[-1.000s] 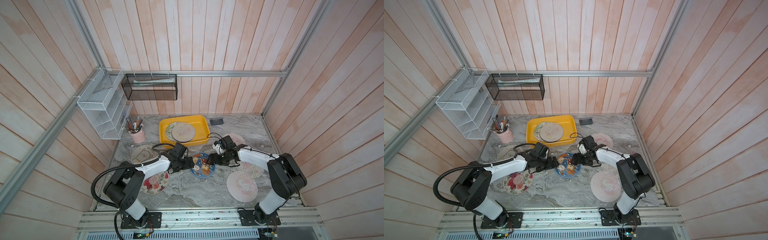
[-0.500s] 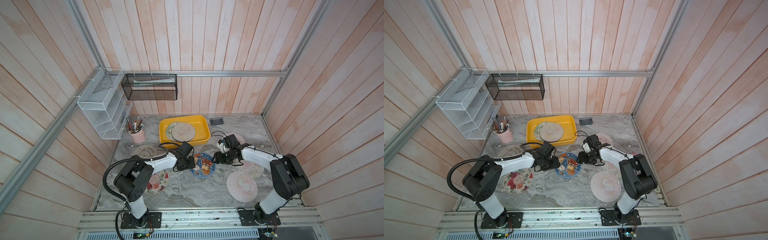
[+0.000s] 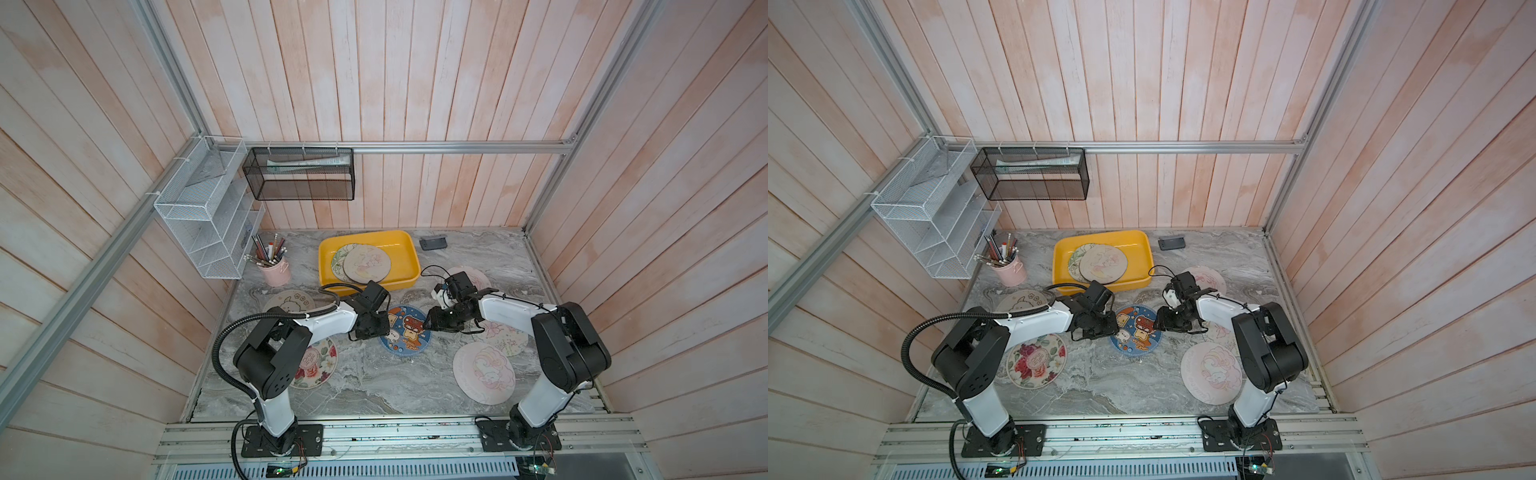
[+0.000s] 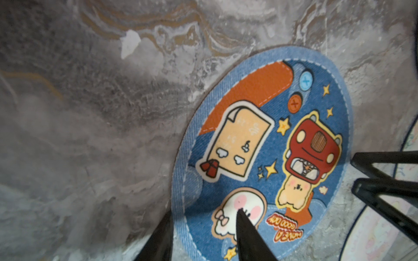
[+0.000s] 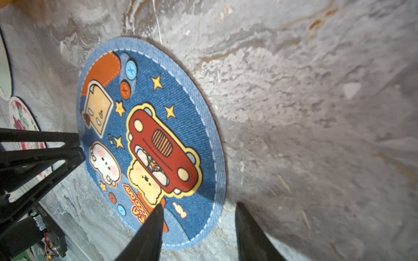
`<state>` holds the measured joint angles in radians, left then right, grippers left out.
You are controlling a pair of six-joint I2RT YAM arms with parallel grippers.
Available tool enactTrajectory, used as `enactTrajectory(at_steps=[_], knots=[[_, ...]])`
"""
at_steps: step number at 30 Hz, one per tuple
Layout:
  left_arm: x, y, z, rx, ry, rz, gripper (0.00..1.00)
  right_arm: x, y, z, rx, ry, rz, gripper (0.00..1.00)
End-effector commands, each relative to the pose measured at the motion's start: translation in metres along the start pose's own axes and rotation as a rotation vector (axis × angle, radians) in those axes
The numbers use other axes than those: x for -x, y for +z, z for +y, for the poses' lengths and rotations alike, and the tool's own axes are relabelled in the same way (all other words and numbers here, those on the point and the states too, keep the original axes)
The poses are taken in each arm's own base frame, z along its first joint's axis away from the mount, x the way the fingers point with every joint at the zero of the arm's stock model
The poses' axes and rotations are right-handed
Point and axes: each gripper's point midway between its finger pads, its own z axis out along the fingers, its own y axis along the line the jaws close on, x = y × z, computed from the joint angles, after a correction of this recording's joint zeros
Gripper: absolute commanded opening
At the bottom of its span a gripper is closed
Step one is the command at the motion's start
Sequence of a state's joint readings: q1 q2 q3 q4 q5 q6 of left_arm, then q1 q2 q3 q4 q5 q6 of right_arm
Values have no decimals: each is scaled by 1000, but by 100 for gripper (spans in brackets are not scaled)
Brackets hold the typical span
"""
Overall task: Put the coasters into the storage box
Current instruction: Pick up the coaster from the center of the board.
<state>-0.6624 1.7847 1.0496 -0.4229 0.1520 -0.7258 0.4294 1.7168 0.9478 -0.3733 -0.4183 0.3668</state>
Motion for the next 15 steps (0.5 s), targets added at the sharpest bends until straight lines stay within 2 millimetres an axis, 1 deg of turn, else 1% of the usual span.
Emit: enactTrajectory(at_steps=[1,10,15], knots=[[-5,7,-2,5,16,28,45,-10,9,-3,2,4,42,50],[-5,7,-2,4,14,30,45,-11,12,-2,4,2,49,39],[-6,8,-2,1,17,32,44,-11,13,-1,11,6,48,35]])
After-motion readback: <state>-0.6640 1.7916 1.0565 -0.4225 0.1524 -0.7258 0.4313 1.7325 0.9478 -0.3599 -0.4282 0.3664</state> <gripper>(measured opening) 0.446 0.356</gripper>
